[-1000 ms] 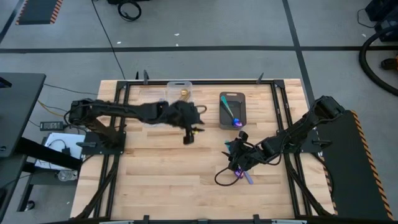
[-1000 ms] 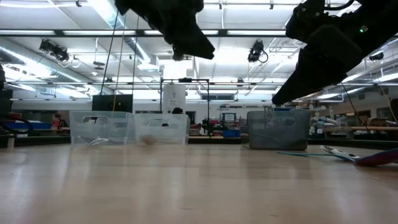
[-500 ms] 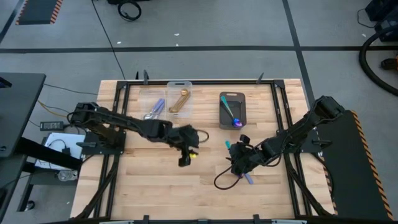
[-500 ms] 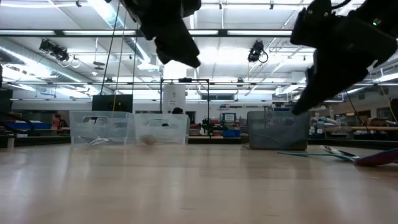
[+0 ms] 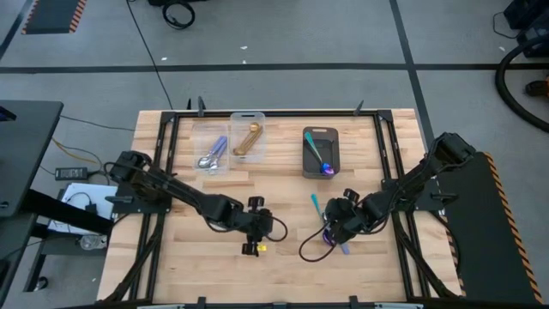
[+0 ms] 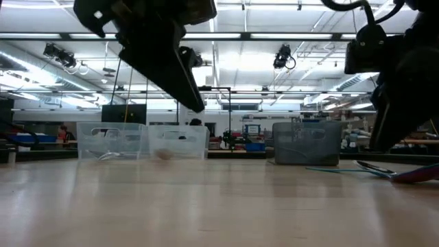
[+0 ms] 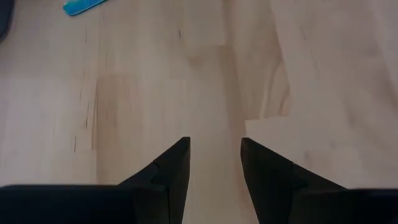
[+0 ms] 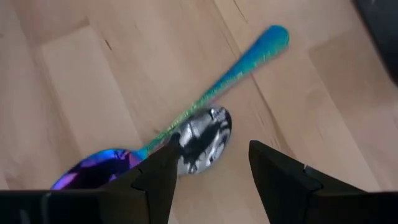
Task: Sort silverware by color (type)
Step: Put the purple spoon into the left transparent bin
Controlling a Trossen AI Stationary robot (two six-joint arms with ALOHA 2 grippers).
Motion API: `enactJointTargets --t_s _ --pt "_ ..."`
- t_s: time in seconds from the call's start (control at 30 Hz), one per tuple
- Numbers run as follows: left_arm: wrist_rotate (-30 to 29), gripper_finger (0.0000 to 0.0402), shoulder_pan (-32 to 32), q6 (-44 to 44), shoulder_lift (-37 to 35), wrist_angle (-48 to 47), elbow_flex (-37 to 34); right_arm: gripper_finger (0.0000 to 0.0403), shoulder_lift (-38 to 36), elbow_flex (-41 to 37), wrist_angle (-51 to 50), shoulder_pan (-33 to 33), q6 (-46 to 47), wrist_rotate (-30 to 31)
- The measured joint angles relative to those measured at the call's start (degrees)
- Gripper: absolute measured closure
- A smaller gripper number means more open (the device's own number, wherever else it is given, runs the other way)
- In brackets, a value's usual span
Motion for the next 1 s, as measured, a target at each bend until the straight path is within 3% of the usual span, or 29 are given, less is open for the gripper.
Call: enactJointTargets --t_s 0.77,1.0 --pt "-1.45 0.0253 0.4 -1.38 1.55 4.02 -0.02 0.0196 0.01 0.0 -10.65 2.72 10.91 -3.7" --pt "-2.38 0.0253 1.5 -0.05 1.53 4.02 -0.02 0.0192 5.2 0.12 -10.36 2.72 11.29 -5.12"
